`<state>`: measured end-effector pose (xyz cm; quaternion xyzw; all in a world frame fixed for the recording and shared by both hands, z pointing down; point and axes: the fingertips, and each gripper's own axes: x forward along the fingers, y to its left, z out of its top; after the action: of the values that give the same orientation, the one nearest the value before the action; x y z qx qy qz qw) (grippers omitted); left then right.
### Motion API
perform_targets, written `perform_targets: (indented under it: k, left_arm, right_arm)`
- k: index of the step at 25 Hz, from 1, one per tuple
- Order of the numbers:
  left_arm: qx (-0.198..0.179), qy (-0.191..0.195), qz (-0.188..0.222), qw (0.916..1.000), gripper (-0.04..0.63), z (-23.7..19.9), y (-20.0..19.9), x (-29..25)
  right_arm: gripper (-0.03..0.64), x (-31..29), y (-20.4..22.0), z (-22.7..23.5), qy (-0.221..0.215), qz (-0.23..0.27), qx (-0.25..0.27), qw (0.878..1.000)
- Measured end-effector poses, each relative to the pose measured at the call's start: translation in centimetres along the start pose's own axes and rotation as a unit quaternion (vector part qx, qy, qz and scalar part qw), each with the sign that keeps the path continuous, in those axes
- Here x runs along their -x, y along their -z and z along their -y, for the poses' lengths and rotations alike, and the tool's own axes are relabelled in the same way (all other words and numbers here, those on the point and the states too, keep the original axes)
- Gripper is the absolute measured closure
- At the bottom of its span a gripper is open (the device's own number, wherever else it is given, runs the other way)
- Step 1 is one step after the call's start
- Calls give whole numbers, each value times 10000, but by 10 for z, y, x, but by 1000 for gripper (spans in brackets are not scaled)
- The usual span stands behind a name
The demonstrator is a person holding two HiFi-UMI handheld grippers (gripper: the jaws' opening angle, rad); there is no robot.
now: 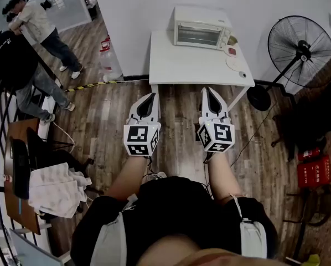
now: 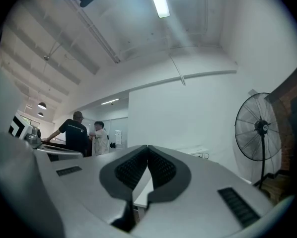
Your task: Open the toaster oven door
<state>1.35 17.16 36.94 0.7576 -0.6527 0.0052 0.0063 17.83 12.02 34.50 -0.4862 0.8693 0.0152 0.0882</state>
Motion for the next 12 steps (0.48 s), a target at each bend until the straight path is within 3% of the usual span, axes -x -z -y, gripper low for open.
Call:
perform_targets:
  k: [12]
  left_arm:
    - [-1,98,82,9999,584,-51,2,-13]
  right_arm:
    - [614,-39,14,-26,149,-33,37,9999]
